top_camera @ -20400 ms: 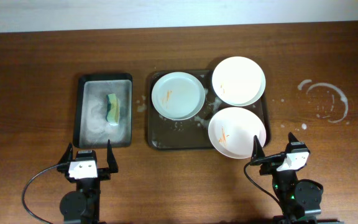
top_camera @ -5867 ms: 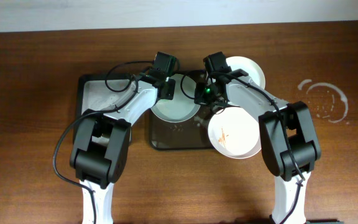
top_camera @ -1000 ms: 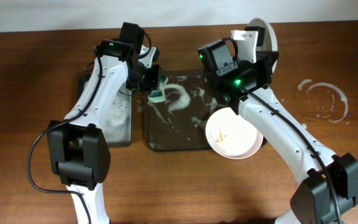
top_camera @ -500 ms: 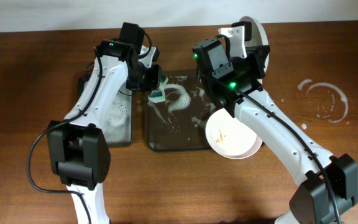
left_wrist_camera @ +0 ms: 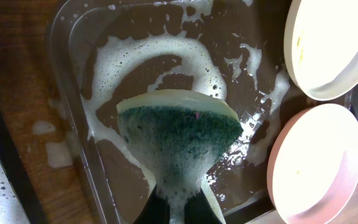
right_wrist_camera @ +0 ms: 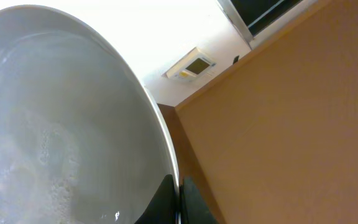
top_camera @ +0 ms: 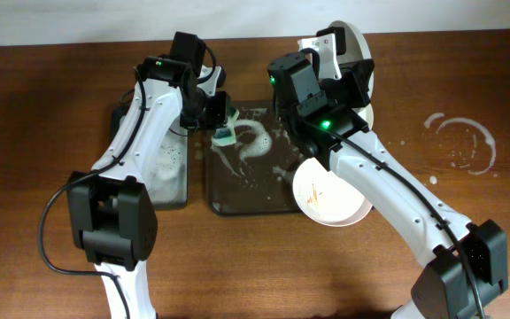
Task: Clean dirty plates on tray and stack at the side
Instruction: 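Lift the scrubbed plate with the right gripper, sponge moved aside, then carry the plate right and set it on the table with the right gripper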
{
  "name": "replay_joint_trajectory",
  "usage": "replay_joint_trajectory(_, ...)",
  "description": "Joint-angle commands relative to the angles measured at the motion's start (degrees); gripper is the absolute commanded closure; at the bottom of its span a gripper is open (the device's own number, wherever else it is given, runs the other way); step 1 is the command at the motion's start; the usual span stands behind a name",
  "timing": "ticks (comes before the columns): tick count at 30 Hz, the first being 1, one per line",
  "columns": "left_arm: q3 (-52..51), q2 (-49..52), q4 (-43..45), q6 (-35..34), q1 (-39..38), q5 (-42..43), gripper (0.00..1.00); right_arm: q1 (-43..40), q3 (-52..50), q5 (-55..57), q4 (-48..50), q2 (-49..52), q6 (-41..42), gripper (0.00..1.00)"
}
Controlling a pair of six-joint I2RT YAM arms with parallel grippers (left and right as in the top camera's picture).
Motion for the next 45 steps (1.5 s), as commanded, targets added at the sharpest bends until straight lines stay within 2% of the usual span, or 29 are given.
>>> replay_joint_trajectory(1,0.76,-1.42,0.02,-0.59,-0.07,-0.17,0.99,-0.74,0.66,3.23,-0.13,-1.29,-0.13,0.96)
replay_joint_trajectory(6,0.76,-1.42,-0.11,-0.59,-0.07,-0.17,0.99,-0.74,0.66,11.15,-0.17,-1.31,4.04,0.96)
replay_joint_trajectory(13,0.76,-1.42,-0.11,-0.59,-0.07,-0.17,0.99,-0.07,0.66,-1.46,-3.74,-1.31,4.96,0.96)
replay_joint_trajectory(20,0.76,-1.42,-0.09,-0.59,-0.17,-0.20,0.99,-1.16,0.66,-5.18,-4.15,-1.31,7.54,0.96)
replay_joint_trajectory(26,0.76,-1.42,-0.09,-0.59,-0.17,-0.20,0.99,-5.05,0.68,-5.27,-7.80,-2.08,13.29,0.96)
replay_joint_trajectory(36,0.76,-1.42,-0.09,-0.57,-0.17,-0.39,0.99,-7.96,0.68,-13.97,-13.88,-2.73,18.64,0.96)
replay_joint_trajectory(38,0.76,-1.42,-0.09,-0.57,-0.17,-0.42,0.99,-9.01,0.68,-18.47,-15.45,-2.73,19.96,0.96)
replay_joint_trajectory(41,0.76,-1.42,-0.11,-0.57,-0.17,-0.39,0.99,-12.59,0.68,-31.47,-18.58,-2.73,23.04,0.96)
replay_joint_trajectory(45,0.76,-1.42,-0.11,-0.57,-0.17,-0.39,0.99,-22.43,0.68,-55.17,-20.41,-2.73,23.76,0.96)
